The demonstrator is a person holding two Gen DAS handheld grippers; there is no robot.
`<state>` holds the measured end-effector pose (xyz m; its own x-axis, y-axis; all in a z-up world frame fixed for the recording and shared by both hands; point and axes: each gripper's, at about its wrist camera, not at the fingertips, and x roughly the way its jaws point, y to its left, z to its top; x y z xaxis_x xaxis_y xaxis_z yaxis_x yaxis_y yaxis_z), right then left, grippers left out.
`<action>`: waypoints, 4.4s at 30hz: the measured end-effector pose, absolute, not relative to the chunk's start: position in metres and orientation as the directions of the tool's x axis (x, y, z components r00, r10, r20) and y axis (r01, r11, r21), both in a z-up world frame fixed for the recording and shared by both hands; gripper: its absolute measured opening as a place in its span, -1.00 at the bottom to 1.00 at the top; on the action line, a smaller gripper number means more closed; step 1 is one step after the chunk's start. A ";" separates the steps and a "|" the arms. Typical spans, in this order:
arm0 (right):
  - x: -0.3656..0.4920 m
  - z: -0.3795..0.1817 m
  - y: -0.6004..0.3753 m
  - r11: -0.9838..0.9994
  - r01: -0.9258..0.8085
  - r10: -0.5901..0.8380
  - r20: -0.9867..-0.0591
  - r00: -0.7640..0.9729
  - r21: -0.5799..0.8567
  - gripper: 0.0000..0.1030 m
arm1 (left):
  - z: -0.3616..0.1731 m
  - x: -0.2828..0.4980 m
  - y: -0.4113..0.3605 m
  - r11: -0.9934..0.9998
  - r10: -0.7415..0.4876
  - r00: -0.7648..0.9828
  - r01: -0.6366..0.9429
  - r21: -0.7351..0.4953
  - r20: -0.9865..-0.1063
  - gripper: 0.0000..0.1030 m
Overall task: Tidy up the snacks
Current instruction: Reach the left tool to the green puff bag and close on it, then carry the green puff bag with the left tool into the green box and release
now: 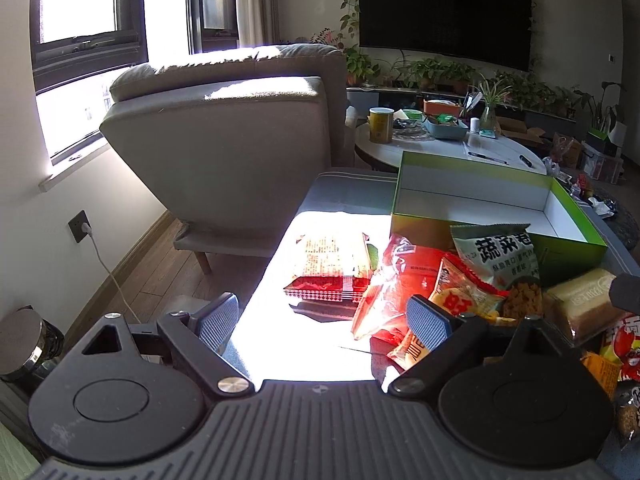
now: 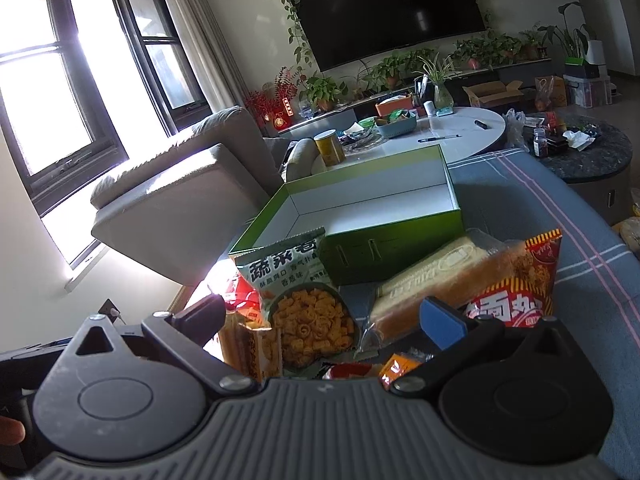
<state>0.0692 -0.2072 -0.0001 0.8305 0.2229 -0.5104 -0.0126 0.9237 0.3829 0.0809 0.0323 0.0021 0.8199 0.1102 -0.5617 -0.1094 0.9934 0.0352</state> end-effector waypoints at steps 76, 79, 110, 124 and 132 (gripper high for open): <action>0.146 0.000 -0.205 0.738 -0.103 0.590 -0.563 0.580 0.667 0.53 | 0.017 0.094 0.002 0.923 -0.357 0.751 0.374 -0.087 -0.556 -0.20; 0.151 0.019 -0.210 0.740 -0.129 0.583 -0.535 0.612 0.660 0.53 | 0.030 0.100 -0.001 0.919 -0.373 0.757 0.381 -0.101 -0.536 -0.20; 0.254 0.001 -0.294 0.847 0.022 0.354 -0.595 0.722 0.531 0.55 | -0.013 0.272 -0.124 0.901 -0.395 0.634 0.408 -0.145 -0.665 -0.17; 0.253 -0.015 -0.284 0.900 0.075 0.270 -0.686 0.676 0.429 0.56 | -0.035 0.276 -0.129 0.890 -0.409 0.563 0.422 -0.175 -0.718 -0.12; 0.245 -0.011 -0.287 0.895 0.084 0.271 -0.683 0.679 0.438 0.58 | -0.029 0.267 -0.116 0.906 -0.390 0.592 0.385 -0.178 -0.705 0.11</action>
